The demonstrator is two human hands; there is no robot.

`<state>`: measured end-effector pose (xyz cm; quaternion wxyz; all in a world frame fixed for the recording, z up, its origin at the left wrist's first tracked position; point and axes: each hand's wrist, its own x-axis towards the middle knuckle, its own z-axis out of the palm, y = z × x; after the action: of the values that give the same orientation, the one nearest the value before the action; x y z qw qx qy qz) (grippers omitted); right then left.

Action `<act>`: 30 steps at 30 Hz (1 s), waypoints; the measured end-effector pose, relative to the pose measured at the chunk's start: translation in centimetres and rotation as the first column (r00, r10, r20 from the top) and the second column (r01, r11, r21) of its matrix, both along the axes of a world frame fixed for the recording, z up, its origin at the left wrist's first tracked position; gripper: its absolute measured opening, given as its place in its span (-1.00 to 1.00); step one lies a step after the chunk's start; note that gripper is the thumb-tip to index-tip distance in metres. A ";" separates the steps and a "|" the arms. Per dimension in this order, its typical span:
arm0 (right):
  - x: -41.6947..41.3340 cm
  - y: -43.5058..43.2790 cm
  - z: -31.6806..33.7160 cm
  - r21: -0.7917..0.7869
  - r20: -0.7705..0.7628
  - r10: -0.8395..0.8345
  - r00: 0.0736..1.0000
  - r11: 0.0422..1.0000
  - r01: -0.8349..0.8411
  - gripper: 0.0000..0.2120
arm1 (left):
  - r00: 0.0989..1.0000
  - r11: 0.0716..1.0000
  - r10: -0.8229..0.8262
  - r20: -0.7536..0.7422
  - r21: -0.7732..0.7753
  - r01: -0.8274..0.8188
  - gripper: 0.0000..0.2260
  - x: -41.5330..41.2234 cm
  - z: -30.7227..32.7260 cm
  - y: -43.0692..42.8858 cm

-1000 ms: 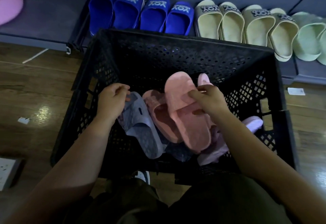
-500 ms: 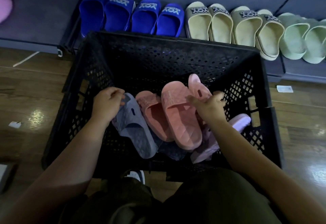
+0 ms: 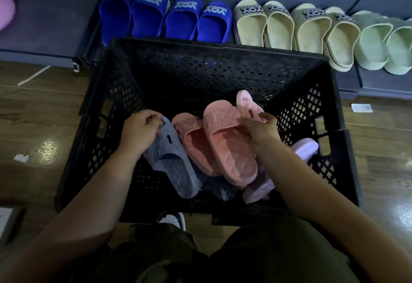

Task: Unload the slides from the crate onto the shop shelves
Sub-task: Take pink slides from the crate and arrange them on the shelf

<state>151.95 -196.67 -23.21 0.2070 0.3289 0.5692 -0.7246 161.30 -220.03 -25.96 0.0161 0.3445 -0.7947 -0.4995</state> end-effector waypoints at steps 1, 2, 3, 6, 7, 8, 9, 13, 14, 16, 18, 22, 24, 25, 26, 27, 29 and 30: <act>0.0 -0.3 -0.2 -0.038 0.003 -0.043 0.999 0.998 0.043 -0.47 | 1.000 1.000 -0.006 0.001 -0.003 0.006 -0.81 0.1 0.0 0.0; 0.1 -0.6 -0.5 -0.068 0.002 -0.087 0.996 0.994 0.087 -0.48 | 1.000 1.000 -0.009 0.004 -0.003 0.009 -0.80 0.1 0.1 0.0; 0.1 -0.8 -0.8 -0.092 -0.001 -0.132 0.991 0.987 0.131 -0.48 | 1.000 1.000 -0.013 0.004 -0.004 0.013 -0.78 0.2 0.1 0.0; -0.2 -0.4 -0.8 -0.135 -0.013 -0.212 0.977 0.969 0.209 -0.49 | 1.000 1.000 -0.010 0.002 -0.010 0.010 -0.80 0.2 0.3 -0.1; -0.4 -0.1 -0.6 -0.147 -0.015 -0.201 0.979 0.969 0.197 -0.50 | 1.000 1.000 0.003 -0.004 -0.008 -0.003 -0.82 0.3 0.3 -0.2; -0.5 0.2 -0.3 -0.164 -0.015 -0.173 0.985 0.972 0.168 -0.52 | 1.000 1.000 0.017 -0.008 -0.003 -0.017 -0.83 0.3 0.4 -0.3; -0.7 0.5 0.2 -0.187 -0.016 -0.142 0.990 0.973 0.137 -0.54 | 1.000 1.000 0.027 -0.012 0.004 -0.027 -0.83 0.3 0.4 -0.5; -1.4 1.5 1.7 -0.261 -0.032 -0.072 0.997 0.963 0.062 -0.68 | 0.999 0.999 0.040 -0.014 0.005 -0.040 -0.82 0.5 0.3 -1.0; -1.5 1.7 2.1 -0.265 -0.035 -0.053 0.998 0.963 0.042 -0.70 | 0.999 0.999 0.043 -0.009 0.008 -0.043 -0.82 0.5 0.4 -1.0; -1.4 2.0 3.0 -0.273 -0.042 -0.017 0.999 0.962 0.005 -0.72 | 0.999 0.999 0.045 -0.001 0.009 -0.045 -0.80 0.4 0.4 -0.9; -1.0 2.1 4.2 -0.284 -0.071 0.019 0.997 0.958 -0.039 -0.73 | 0.999 0.999 0.034 0.005 0.006 -0.034 -0.79 0.4 0.4 -1.0; -1.0 1.8 7.8 -0.393 -0.172 0.025 0.985 0.915 -0.092 -0.73 | 1.000 1.000 0.028 0.000 -0.003 -0.028 -0.83 0.3 0.3 -0.9; -1.3 1.6 10.2 -0.449 -0.198 -0.052 0.979 0.893 -0.043 -0.79 | 1.000 1.000 0.017 -0.004 -0.003 -0.017 -0.84 0.2 0.1 -0.8; -1.4 1.6 11.5 -0.458 -0.194 -0.081 0.978 0.889 -0.017 -0.82 | 1.000 1.000 0.016 -0.003 -0.005 -0.016 -0.84 0.2 -0.1 -0.8; -1.5 1.6 12.6 -0.457 -0.197 -0.088 0.977 0.890 -0.012 -0.84 | 1.000 1.000 0.014 -0.001 -0.005 -0.014 -0.84 0.2 -0.1 -0.7; -1.5 1.7 13.7 -0.452 -0.211 -0.069 0.975 0.892 -0.035 -0.84 | 1.000 1.000 0.009 0.005 -0.010 -0.009 -0.83 0.2 -0.2 -0.8; -1.5 1.9 15.4 -0.438 -0.261 -0.003 0.965 0.892 -0.115 -0.75 | 1.000 0.999 -0.004 0.020 -0.036 0.005 -0.82 0.3 -0.3 -0.9; -1.7 2.2 16.1 -0.425 -0.304 0.028 0.952 0.891 -0.162 -0.73 | 1.000 0.999 -0.005 0.023 -0.044 0.006 -0.82 0.4 -0.2 -1.0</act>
<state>150.29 -194.49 -7.15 0.2265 0.1347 0.4280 -0.8645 161.68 -221.00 -26.20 0.0133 0.3475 -0.8066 -0.4780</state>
